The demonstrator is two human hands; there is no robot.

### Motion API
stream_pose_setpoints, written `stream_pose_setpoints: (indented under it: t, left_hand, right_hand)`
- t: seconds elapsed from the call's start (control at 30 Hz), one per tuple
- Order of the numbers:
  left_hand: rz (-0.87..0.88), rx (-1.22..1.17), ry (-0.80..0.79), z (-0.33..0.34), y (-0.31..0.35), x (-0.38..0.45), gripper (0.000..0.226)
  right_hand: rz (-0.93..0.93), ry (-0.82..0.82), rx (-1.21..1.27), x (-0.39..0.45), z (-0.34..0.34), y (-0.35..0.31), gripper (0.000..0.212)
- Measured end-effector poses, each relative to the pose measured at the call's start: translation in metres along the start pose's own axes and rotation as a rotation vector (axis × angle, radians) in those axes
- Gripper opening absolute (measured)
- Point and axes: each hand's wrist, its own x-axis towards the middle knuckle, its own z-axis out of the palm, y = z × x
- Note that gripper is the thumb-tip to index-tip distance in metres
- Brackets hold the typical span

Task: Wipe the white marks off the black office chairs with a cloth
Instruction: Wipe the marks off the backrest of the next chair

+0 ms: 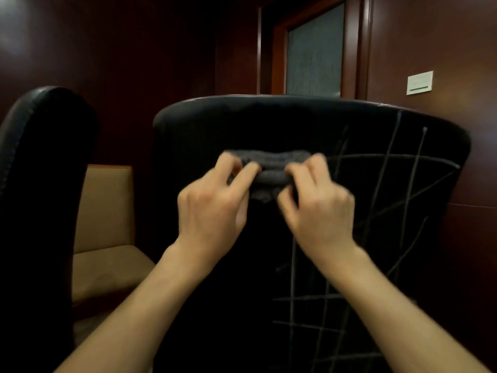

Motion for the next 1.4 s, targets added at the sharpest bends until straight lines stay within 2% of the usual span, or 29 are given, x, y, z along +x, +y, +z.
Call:
stream_pose_setpoints:
  t: [0.1, 0.17, 0.3, 0.37, 0.5, 0.63, 0.83, 0.9, 1.03, 1.17, 1.4]
  left_hand:
    - [-0.006, -0.033, -0.046, 0.006, 0.007, -0.039, 0.028]
    - [-0.054, -0.036, -0.009, 0.005, 0.013, -0.043, 0.025]
    - [-0.097, -0.073, 0.18, -0.004, 0.03, 0.003, 0.022]
    - [-0.083, -0.094, 0.214, -0.005, 0.037, 0.036, 0.02]
    - [-0.114, -0.067, 0.136, 0.003, 0.042, 0.058, 0.023]
    - [-0.076, -0.027, 0.092, 0.018, 0.041, 0.016, 0.026]
    - [-0.102, -0.077, -0.002, 0.022, 0.043, -0.05, 0.026]
    - [-0.121, -0.086, 0.027, 0.019, 0.045, -0.035, 0.025]
    - [-0.125, -0.084, 0.156, 0.006, 0.042, 0.033, 0.026]
    - [-0.117, -0.057, 0.151, -0.001, 0.041, 0.066, 0.025]
    - [-0.101, -0.051, -0.033, 0.028, 0.046, -0.062, 0.025]
  right_hand:
    - [0.003, -0.062, 0.039, -0.041, 0.006, -0.006, 0.023]
    - [0.013, -0.071, 0.079, -0.043, 0.004, -0.005, 0.022]
    - [0.052, 0.077, 0.071, 0.009, -0.015, 0.007, 0.028]
    - [0.087, 0.137, 0.059, 0.039, -0.025, 0.017, 0.026]
    - [0.074, 0.123, 0.034, 0.043, -0.02, 0.026, 0.025]
    - [0.099, 0.081, 0.061, -0.003, -0.002, 0.024, 0.029]
    - [0.044, -0.082, 0.129, -0.058, -0.002, 0.016, 0.025]
    - [0.053, -0.065, 0.138, -0.044, -0.007, 0.019, 0.026]
    - [0.068, 0.08, 0.129, 0.024, -0.021, 0.026, 0.029]
    - [0.085, 0.13, 0.104, 0.053, -0.022, 0.028, 0.024]
    - [0.096, -0.048, 0.113, -0.069, 0.007, 0.013, 0.029]
